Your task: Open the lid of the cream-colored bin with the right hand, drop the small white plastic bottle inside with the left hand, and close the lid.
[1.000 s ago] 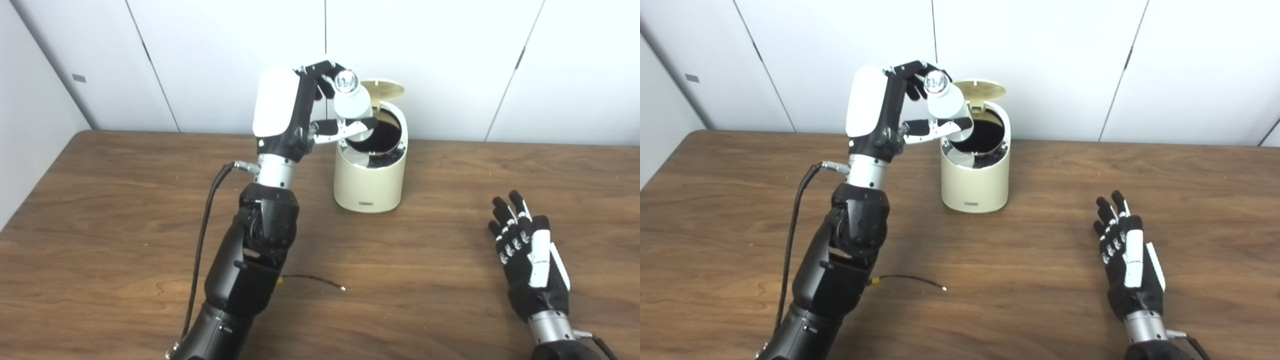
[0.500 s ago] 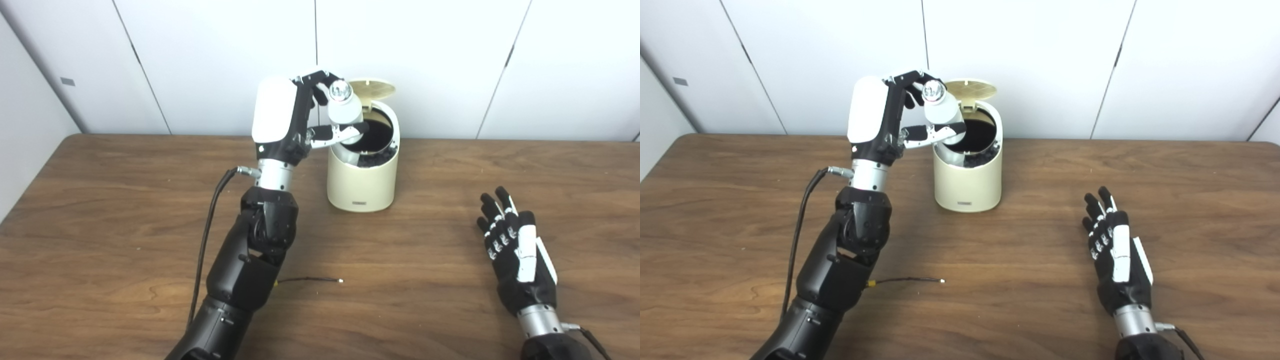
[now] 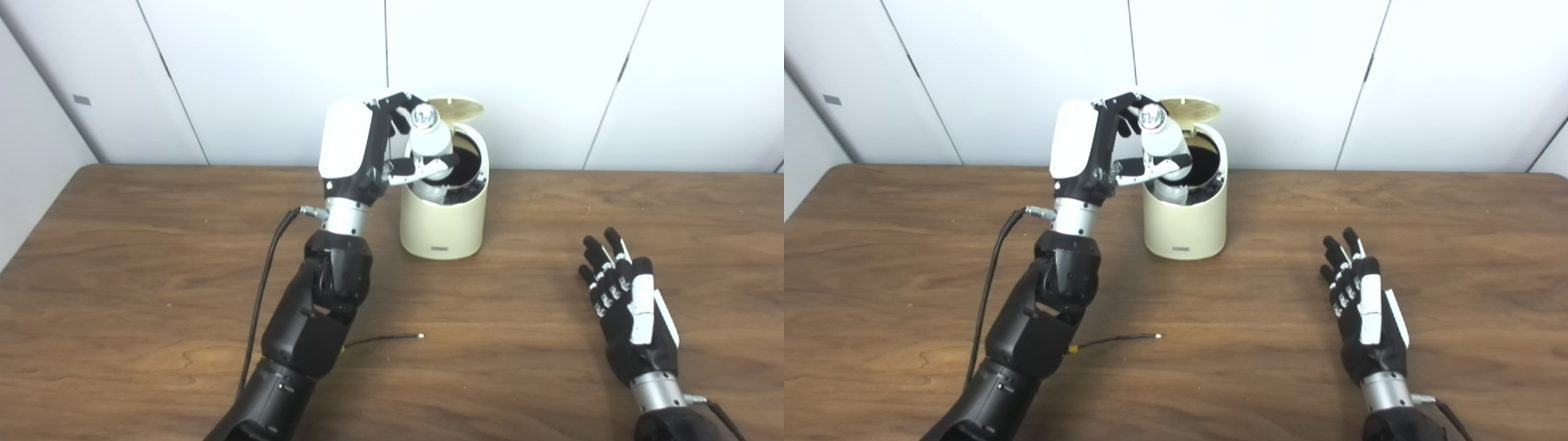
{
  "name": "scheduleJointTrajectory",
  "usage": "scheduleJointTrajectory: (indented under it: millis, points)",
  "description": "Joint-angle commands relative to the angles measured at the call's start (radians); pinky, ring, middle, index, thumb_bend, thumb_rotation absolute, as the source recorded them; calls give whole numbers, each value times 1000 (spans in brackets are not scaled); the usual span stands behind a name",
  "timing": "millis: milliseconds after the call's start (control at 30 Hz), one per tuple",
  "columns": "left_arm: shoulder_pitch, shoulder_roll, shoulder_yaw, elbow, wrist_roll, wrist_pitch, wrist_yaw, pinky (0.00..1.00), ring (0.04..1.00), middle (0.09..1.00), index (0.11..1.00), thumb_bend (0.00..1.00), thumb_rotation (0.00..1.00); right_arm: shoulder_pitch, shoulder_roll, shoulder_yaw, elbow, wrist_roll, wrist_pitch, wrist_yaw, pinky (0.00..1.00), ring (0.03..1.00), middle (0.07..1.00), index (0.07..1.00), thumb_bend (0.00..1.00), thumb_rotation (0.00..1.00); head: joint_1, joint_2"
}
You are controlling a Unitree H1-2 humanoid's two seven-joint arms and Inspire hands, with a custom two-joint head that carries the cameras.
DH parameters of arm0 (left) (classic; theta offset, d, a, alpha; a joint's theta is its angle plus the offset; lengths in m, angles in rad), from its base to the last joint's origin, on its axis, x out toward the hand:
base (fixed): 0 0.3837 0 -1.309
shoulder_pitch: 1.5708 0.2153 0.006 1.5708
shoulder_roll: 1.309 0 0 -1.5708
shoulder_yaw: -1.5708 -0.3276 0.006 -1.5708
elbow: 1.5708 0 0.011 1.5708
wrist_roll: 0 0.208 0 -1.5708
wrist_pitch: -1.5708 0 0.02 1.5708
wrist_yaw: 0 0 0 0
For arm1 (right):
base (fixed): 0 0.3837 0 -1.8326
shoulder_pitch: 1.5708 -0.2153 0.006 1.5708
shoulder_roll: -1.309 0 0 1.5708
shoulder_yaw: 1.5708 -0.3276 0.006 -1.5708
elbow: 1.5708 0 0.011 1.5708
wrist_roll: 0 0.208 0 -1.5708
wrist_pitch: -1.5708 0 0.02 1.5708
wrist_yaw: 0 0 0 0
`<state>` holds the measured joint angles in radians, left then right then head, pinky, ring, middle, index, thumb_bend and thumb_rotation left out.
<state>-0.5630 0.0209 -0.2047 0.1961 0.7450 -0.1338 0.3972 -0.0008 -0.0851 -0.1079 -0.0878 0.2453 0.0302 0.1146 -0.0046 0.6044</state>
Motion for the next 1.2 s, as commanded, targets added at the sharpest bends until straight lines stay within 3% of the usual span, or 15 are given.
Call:
scheduleJointTrajectory:
  millis: [0, 467, 567, 633, 700, 867, 1100, 1167]
  points:
    - [-55, -3, 0, -16, 10, -5, 25, 356, 418, 553, 491, 471, 0, -4, 13, 4, 12, 0, -7, -6, 972, 977, 934, 1000, 621, 1000, 0, 1]
    - [-43, 12, 1, -13, 14, 39, -7, 340, 405, 560, 499, 469, 0, -4, 8, 5, 17, -1, -2, -7, 999, 978, 926, 1000, 635, 1000, 1, 6]
    - [-41, 18, -2, -16, 17, 46, -15, 376, 416, 560, 504, 472, 0, -3, 3, 8, 13, 2, 3, -1, 991, 969, 917, 996, 641, 1000, 1, 6]
    - [-37, 22, -5, -21, 22, 52, -21, 339, 420, 554, 508, 472, 0, -5, 2, 8, 15, 9, 2, 4, 996, 966, 908, 992, 642, 1000, 1, 6]
    - [-36, 22, -7, -25, 24, 58, -22, 398, 412, 532, 493, 496, 0, -5, 1, 9, 15, 10, 3, 5, 999, 965, 906, 991, 645, 1000, 1, 6]
    - [-36, 23, -13, -34, 24, 65, -25, 439, 505, 523, 483, 519, 0, -3, 1, 10, 12, 0, 7, -4, 978, 944, 883, 986, 650, 1000, 1, 6]
    - [-35, 23, -15, -39, 23, 70, -30, 420, 494, 514, 485, 523, 0, -4, 1, 10, 21, -1, -6, -1, 987, 943, 875, 994, 641, 1000, 4, 8]
    - [-33, 22, -14, -45, 16, 78, -44, 418, 493, 571, 490, 523, 41, -4, -1, 8, 24, -2, -7, -2, 984, 945, 874, 992, 642, 1000, 4, 8]
